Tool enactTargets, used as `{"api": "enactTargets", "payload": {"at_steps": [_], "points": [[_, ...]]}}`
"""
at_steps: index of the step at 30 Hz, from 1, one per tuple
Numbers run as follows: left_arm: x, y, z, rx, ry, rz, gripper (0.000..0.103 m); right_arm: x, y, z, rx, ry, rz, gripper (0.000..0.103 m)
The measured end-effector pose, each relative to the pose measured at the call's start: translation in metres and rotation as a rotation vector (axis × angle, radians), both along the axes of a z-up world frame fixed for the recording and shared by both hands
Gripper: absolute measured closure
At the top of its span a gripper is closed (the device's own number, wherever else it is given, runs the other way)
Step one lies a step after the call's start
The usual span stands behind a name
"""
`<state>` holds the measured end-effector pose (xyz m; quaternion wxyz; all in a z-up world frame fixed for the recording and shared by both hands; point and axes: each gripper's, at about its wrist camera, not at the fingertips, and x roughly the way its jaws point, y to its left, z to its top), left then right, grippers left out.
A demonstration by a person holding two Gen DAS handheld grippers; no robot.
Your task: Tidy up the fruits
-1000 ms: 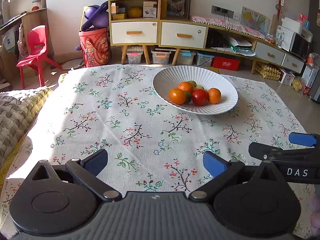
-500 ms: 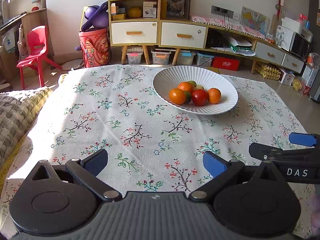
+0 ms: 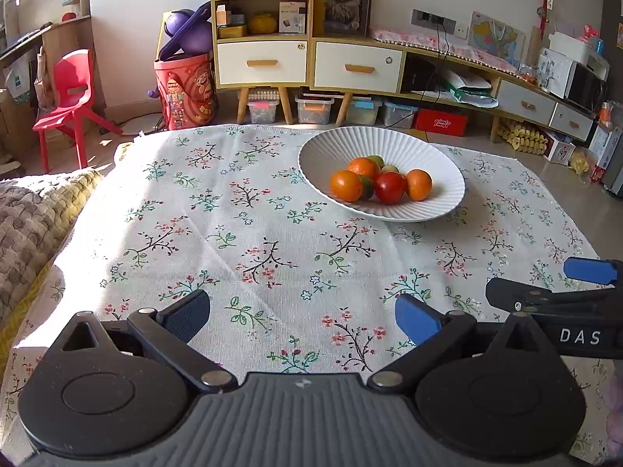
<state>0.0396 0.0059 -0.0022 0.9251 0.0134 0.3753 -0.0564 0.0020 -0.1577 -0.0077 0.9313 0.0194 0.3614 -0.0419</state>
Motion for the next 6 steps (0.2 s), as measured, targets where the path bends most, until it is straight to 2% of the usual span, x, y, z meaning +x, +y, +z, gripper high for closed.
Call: {"api": "enactTargets", "payload": {"at_steps": [6], "points": [[0.0011, -0.0001, -0.0018, 0.003, -0.001, -0.003, 0.011, 0.0, 0.0003, -0.0006, -0.001, 0.001, 0.0, 0.001]]}}
